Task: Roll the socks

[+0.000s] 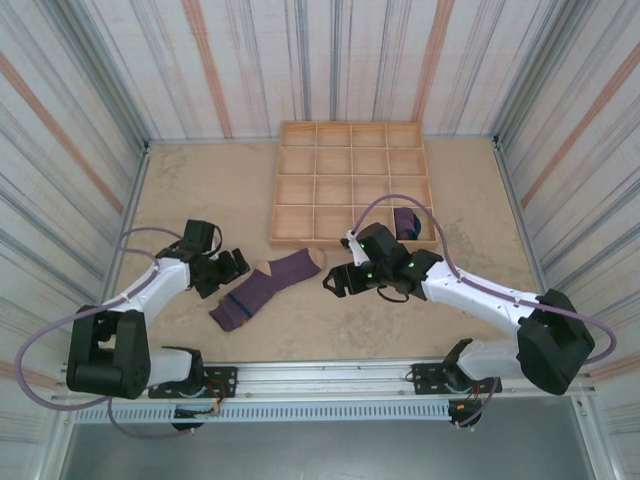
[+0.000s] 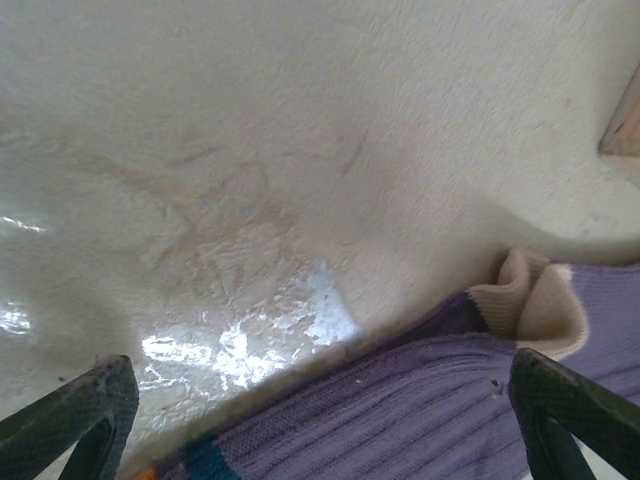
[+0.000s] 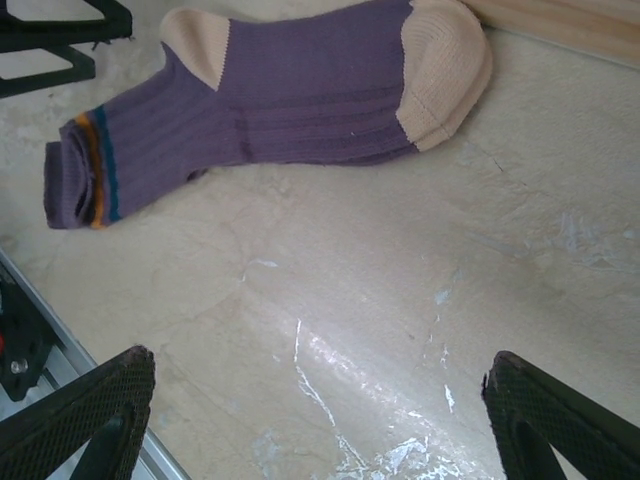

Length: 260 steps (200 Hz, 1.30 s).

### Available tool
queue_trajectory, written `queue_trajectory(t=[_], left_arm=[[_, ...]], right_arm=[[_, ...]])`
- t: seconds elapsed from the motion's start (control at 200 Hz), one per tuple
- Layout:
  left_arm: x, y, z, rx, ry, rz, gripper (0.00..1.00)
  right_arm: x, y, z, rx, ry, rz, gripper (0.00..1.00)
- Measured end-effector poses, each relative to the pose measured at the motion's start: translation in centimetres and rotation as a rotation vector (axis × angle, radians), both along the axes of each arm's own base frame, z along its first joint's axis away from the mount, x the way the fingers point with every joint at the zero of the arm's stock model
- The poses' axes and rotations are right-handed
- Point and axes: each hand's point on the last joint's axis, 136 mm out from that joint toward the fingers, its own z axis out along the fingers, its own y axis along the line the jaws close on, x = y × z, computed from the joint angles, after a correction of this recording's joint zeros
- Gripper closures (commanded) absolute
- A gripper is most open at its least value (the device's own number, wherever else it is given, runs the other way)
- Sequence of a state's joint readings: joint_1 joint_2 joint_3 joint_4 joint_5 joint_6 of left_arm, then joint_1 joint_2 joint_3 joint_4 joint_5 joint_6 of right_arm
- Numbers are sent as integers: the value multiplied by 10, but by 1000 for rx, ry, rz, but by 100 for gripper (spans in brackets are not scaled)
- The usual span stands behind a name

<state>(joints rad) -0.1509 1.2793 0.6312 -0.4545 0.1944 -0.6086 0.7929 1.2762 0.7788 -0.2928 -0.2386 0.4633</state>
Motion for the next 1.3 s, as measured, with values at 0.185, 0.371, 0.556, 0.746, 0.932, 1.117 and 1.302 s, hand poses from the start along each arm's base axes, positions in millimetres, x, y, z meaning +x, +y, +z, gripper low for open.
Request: queue_trajectory(t=[0.185, 0.371, 0.556, 0.746, 0.932, 1.117, 1.302], left_arm=[[-10, -15, -5, -14, -22, -45, 1], [-33, -31, -4, -41, -31, -62, 1], [-55, -37, -3, -97, -19, -10, 1], [-70, -55, -2, -164, 23, 3, 1], [-79, -62, -1, -173, 89, 0, 1], [-74, -50, 11, -152, 169, 26, 1], [-62, -37, 21, -183, 197, 43, 1]], right_arm=[[-1, -1, -2, -4, 4, 0, 11], [-1, -1, -2, -4, 4, 1, 11], [-7, 3, -2, -4, 4, 21, 11], [-22, 14, -2, -5, 2, 71, 11], [-46, 35, -11, -13, 38, 125, 12], [-62, 75, -19, -5, 80, 172, 12], [-73, 128, -30, -6, 106, 218, 13]])
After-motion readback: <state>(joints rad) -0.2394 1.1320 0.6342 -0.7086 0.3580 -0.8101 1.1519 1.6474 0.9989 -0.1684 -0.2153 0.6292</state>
